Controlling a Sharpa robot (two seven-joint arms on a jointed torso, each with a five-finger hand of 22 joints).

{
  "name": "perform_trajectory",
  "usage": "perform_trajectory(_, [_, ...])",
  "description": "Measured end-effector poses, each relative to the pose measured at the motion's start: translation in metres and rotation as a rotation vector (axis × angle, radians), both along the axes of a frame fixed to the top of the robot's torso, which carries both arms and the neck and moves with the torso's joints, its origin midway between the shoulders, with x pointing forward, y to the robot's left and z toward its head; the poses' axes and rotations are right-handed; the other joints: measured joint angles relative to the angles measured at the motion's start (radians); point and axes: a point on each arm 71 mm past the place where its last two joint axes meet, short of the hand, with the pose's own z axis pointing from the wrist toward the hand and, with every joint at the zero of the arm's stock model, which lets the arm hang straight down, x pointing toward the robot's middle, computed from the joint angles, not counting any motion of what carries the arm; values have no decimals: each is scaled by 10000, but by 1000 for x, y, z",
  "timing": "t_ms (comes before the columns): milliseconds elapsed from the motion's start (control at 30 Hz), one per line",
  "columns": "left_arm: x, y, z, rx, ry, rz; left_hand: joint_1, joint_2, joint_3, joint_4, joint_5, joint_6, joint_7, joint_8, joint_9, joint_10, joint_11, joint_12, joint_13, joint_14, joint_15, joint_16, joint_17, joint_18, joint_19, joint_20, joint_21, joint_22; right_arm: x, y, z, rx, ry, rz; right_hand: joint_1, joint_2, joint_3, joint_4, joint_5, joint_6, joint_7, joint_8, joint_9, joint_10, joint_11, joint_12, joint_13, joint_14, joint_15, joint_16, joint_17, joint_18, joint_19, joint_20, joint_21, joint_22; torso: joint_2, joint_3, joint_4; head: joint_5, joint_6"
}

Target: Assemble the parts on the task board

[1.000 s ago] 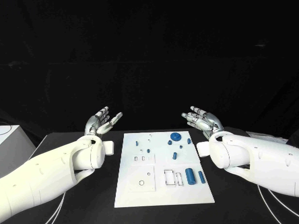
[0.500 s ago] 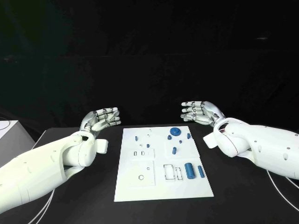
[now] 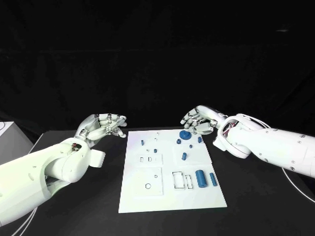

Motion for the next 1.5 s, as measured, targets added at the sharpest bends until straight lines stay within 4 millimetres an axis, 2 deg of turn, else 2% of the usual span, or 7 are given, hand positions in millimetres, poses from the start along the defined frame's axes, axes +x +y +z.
perform_trajectory(300, [-11,-9,14,242,-429,-926,-93,-171,467,-383,0,-2,-74,-42,473,121,-55,-323,175,-581,-70,2356,2324,-2,-461,-94,2036,1416,3,5,15,-2394,-1025,176,-439,-964,746,355,368,284,-226,-320,215,648,-314,-218,107,1366,-440,2934,2354,-238,1306,-361,4315,4157,315,-84,308,-212,82])
perform_trajectory(367, [-13,-10,16,284,-478,-1049,-139,-210,511,-375,0,-2,-74,-42,505,120,-55,-338,176,-650,-96,2357,2391,-1,-503,-95,2179,1516,3,6,16,-2737,-1106,176,-330,-1378,1036,455,406,-2,-165,-588,325,-484,-139,-272,-21,919,-410,3740,3091,7,708,-304,3877,3146,393,-106,349,-257,90])
perform_trajectory(433, [-15,-12,19,312,-544,-1187,-175,-195,522,-383,0,-22,-95,-42,525,120,-55,-377,186,-690,-66,2357,2428,-2,-550,-77,2255,1591,3,7,16,-3072,-1176,132,-219,-1357,906,527,406,-54,-173,-641,408,-757,-171,-132,5,990,-411,3749,3133,82,786,-280,3736,3065,463,-124,389,-297,91])
perform_trajectory(533, [-16,-13,21,358,-609,-1332,-187,-183,576,-438,0,-73,-72,-81,554,120,-55,-425,186,-778,-49,2357,2450,-2,-620,-79,2403,1686,4,6,16,-3418,-1259,33,-222,-1354,996,671,406,113,-297,-631,515,21,-285,117,128,1463,-525,4237,3379,-238,1771,-374,5461,5299,553,-143,448,-355,82])
perform_trajectory(833, [-16,-15,22,476,-651,-1527,-227,-223,688,-439,0,-129,-17,-132,615,58,6,-500,185,-936,-31,2316,2458,-3,-793,-32,2620,1868,6,3,14,-3862,-1404,-234,-396,-1470,1261,873,405,255,-421,-549,777,961,-475,-46,294,1774,-653,5673,4123,-660,2648,-546,8018,8697,757,-173,585,-489,102])
perform_trajectory(1267, [-18,-18,23,639,-728,-1794,-278,-276,715,-466,-1,-199,53,-181,644,-9,73,-543,183,-1009,41,2236,2456,-3,-944,-3,2767,1977,6,2,8,-4267,-1348,-467,-452,-1528,1394,1010,445,243,-390,-427,1042,-67,-307,-287,128,1763,-576,7242,5377,-782,2734,-490,8676,9590,955,-209,762,-627,163])
perform_trajectory(1500, [-20,-22,23,781,-833,-2002,-318,-236,742,-438,-1,-199,53,-181,677,-9,72,-542,183,-1009,42,2197,2446,-3,-960,12,2815,2016,7,0,3,-4487,-1316,-672,-606,-1603,881,1176,359,255,-376,-428,1122,-655,-251,-287,83,1443,-452,6932,4682,-748,2344,-316,7750,8150,1037,-222,826,-697,198])
